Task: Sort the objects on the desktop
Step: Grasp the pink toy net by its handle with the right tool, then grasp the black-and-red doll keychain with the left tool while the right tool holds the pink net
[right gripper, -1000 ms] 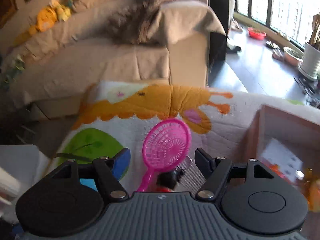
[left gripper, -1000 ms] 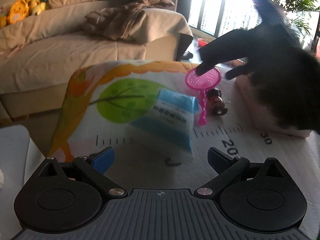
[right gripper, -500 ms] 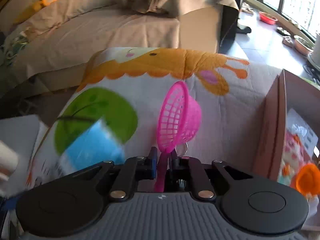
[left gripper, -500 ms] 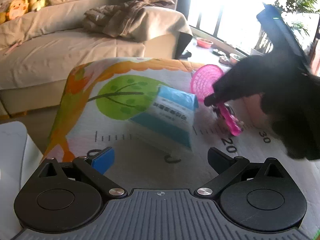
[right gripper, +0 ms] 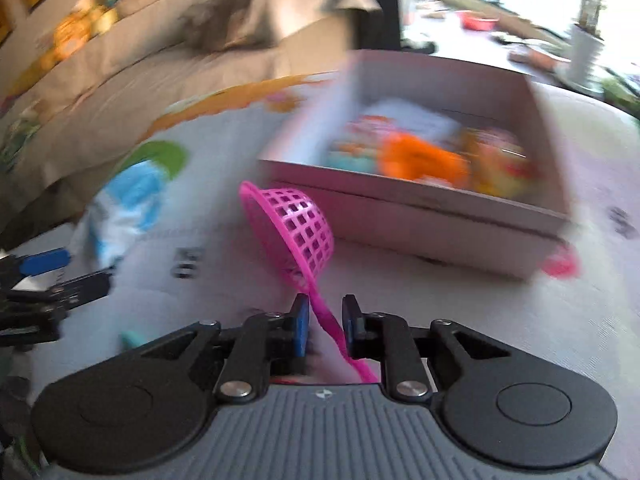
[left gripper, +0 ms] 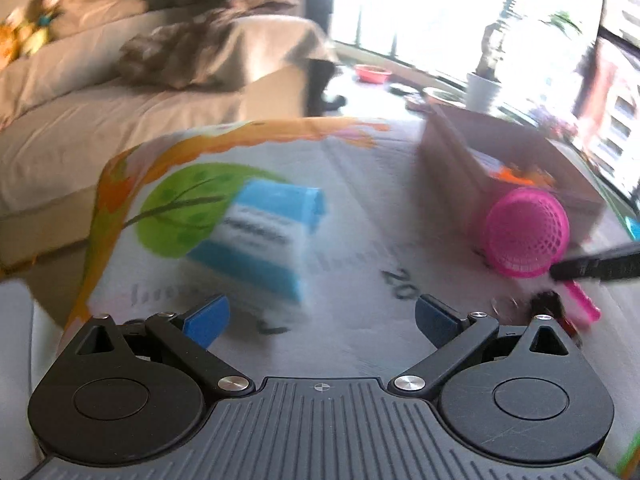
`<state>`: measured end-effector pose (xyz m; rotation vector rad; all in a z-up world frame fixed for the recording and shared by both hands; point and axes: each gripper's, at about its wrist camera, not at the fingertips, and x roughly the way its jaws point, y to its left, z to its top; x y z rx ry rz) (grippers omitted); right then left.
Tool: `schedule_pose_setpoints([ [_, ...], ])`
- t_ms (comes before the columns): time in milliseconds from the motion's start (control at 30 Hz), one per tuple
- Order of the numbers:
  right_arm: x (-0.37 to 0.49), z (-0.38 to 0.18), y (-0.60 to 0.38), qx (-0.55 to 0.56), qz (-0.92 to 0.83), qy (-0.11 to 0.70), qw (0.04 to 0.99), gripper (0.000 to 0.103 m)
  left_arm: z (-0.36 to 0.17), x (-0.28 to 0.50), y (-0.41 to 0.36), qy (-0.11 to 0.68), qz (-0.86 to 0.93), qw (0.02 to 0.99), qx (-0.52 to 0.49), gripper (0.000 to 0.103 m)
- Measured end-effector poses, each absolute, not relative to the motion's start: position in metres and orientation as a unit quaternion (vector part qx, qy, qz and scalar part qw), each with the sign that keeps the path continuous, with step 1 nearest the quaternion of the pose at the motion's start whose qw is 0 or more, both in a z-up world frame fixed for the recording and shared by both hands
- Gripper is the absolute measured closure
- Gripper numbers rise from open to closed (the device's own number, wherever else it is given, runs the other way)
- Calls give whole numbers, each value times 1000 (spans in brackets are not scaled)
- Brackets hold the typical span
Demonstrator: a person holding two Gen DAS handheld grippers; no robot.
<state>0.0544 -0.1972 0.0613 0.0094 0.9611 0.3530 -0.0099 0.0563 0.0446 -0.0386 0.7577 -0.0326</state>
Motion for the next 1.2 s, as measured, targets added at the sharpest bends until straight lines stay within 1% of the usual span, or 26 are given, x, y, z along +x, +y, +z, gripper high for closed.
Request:
schedule_pose_setpoints([
  [67, 43, 63, -218, 6, 144, 442, 885, 80, 44, -16, 45, 372, -45, 927, 8, 1],
  [100, 37, 64, -229, 5, 129, 432, 893, 70, 43, -20, 41, 376, -62, 925, 15, 1],
  [133, 33, 62, -238, 8, 118, 425, 898, 55, 43, -24, 37, 381, -85, 921, 16, 1],
  [200, 24, 58, -255, 20, 89, 408, 908, 39, 42, -32, 31, 398, -144, 906, 10, 1],
  [333, 16, 42, -279, 52, 50, 401, 913, 35, 38, -45, 13, 419, -188, 888, 20, 1],
  [467, 13, 30, -283, 83, 45, 401, 911, 29, 32, -50, -1, 435, -239, 868, -11, 1],
  [533, 11, 28, -278, 81, 40, 390, 916, 22, 29, -46, -10, 435, -248, 866, -16, 1],
  [700, 10, 25, -275, 98, 32, 376, 921, 10, 22, -21, -27, 431, -229, 873, -8, 1],
  [933, 8, 21, -273, 101, 37, 368, 924, 0, 20, 2, -23, 423, -196, 883, 52, 1],
  [1200, 4, 16, -265, 72, 37, 360, 929, 0, 25, 24, 3, 397, -79, 906, 121, 1],
])
